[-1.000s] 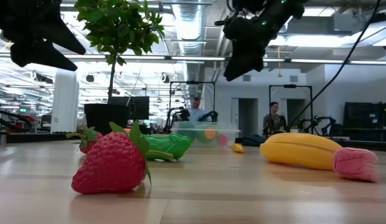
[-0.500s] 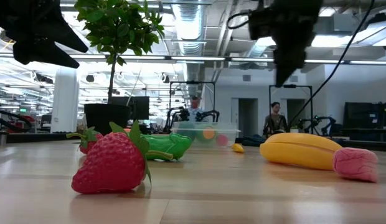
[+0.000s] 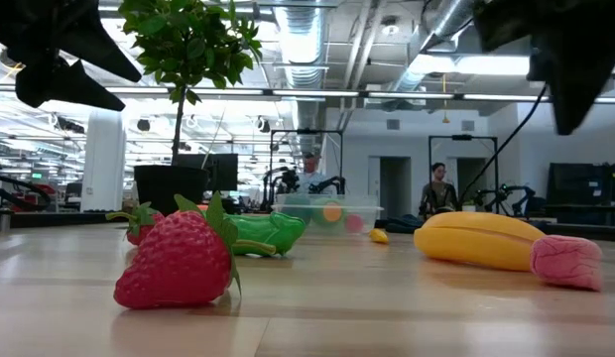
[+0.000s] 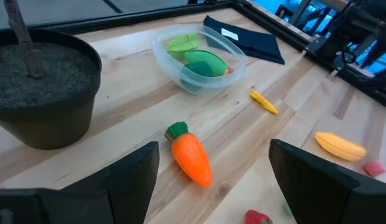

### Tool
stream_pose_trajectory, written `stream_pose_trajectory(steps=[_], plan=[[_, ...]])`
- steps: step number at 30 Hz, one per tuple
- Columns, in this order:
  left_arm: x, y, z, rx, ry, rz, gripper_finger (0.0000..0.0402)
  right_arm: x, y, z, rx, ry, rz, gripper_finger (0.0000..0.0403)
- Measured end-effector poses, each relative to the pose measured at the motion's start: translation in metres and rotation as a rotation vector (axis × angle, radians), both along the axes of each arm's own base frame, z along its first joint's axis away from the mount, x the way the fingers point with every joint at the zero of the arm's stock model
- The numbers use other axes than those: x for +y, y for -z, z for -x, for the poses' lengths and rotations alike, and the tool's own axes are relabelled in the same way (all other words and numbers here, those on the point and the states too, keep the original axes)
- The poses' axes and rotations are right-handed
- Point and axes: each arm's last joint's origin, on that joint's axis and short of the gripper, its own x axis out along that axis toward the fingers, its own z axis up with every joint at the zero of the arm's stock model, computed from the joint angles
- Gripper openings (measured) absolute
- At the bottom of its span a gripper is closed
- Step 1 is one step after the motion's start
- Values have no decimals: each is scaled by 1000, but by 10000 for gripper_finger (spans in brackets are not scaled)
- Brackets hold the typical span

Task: Pick and placing Produce into tupperware
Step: Put the orange carrot into the transparent bin

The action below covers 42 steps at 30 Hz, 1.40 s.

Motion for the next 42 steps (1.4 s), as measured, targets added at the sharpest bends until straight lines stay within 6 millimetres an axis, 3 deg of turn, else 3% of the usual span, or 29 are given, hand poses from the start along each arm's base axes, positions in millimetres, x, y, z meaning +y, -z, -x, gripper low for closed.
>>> stream_pose_trajectory(steps=[10,24,33,42], plan=[[1,9,-12,161,54,118,295,41,-1,22,-122,108,58,133],[34,29,-74,168,-69,404,295,68,-3,53,-361,323,189,138],[57,34,-90,196,-109,408,295,83,-4,77,-415,330,188,194],[69,46,-110,313,-77,378,295,85,-4,79,-416,325,182,230]])
